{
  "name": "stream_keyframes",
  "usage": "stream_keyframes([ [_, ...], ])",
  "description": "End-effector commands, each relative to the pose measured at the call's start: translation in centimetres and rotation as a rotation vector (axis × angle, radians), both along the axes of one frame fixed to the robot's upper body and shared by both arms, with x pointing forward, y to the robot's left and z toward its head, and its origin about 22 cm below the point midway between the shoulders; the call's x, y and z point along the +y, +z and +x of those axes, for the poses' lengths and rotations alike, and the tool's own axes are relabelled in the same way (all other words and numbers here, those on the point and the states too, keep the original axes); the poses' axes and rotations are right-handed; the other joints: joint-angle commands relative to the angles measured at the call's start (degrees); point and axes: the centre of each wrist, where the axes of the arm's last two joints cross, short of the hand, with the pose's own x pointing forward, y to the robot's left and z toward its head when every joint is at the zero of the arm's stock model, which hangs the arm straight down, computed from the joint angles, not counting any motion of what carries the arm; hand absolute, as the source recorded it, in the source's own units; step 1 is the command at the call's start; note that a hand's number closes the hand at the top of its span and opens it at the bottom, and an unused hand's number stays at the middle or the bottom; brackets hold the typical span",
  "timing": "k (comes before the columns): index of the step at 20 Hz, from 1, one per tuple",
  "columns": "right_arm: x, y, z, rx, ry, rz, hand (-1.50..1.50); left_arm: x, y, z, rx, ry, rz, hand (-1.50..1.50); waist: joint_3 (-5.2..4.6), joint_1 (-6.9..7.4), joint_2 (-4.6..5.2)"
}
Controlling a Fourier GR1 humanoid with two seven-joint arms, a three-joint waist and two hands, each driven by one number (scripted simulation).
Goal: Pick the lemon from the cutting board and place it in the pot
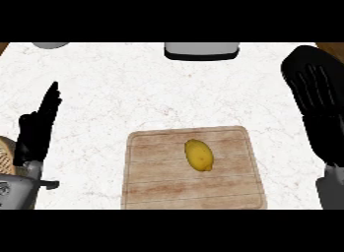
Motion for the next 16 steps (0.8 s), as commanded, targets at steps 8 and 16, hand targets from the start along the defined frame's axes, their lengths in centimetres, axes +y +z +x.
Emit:
stream_keyframes([
  [8, 1.8, 12.1, 5.2, -0.336, 0.501, -0.605, 1.5, -2.8, 3.2, 0.8, -0.245, -0.275, -0.3, 0.0, 0.63, 7.9, 2.22],
  [16, 1.3, 10.7, 7.5, -0.544, 0.822, -0.554, -1.5, -2.7, 4.2, 1.5, -0.268, -0.252, -0.344, 0.0, 1.26, 6.6, 2.89],
])
